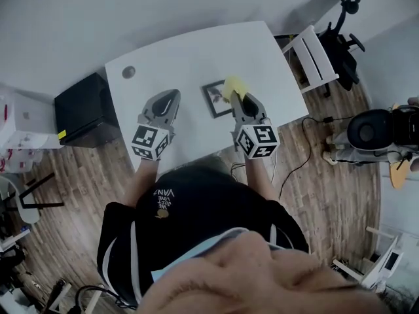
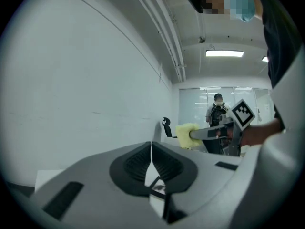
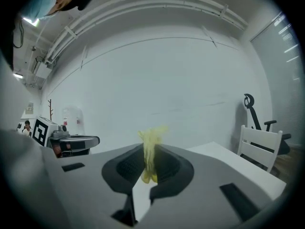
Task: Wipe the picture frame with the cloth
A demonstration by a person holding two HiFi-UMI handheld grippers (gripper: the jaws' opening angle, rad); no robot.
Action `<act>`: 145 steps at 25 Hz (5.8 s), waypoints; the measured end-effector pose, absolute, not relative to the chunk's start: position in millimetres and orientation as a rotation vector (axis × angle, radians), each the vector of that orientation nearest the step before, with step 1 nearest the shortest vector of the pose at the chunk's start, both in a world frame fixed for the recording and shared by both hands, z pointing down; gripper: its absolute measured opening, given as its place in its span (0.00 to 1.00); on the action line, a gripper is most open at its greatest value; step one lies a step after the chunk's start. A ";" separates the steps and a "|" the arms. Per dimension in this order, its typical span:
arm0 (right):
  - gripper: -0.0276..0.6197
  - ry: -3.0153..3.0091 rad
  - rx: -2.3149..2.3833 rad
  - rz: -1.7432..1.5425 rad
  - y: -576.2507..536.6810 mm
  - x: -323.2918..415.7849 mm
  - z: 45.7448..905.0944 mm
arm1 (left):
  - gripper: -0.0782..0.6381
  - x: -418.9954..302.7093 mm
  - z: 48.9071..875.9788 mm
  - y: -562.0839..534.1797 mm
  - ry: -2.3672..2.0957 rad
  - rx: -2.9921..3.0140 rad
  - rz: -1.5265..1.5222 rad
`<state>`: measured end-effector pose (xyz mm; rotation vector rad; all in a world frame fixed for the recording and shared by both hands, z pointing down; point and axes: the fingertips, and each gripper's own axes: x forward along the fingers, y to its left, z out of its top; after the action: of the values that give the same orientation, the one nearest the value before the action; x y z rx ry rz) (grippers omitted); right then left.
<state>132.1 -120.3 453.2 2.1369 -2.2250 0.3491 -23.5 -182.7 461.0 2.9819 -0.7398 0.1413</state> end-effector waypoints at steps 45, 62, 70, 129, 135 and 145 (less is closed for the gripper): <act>0.10 -2.454 1.583 0.556 -246.5 148.3 541.4 | 0.14 -17.8 471.5 -222.7 -1.282 2.764 0.172; 0.10 -2.337 1.409 0.698 -232.7 131.3 617.0 | 0.14 -33.4 486.1 -216.3 -1.351 2.696 0.199; 0.10 -2.287 1.339 0.705 -225.2 124.0 638.6 | 0.14 -31.9 483.6 -216.5 -1.346 2.700 0.183; 0.10 -1.931 1.375 0.711 -219.5 223.3 699.2 | 0.14 5.0 490.7 -210.1 -1.212 2.750 0.217; 0.10 -1.931 1.395 0.716 -216.6 229.4 697.7 | 0.14 8.7 491.9 -208.0 -1.193 2.756 0.217; 0.10 -2.007 1.425 0.725 -213.8 208.9 675.1 | 0.14 6.2 492.5 -205.4 -1.166 2.761 0.202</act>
<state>208.9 -213.8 675.1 1.4248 -2.0069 0.7252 6.2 -205.4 492.5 2.7609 -1.1662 0.2024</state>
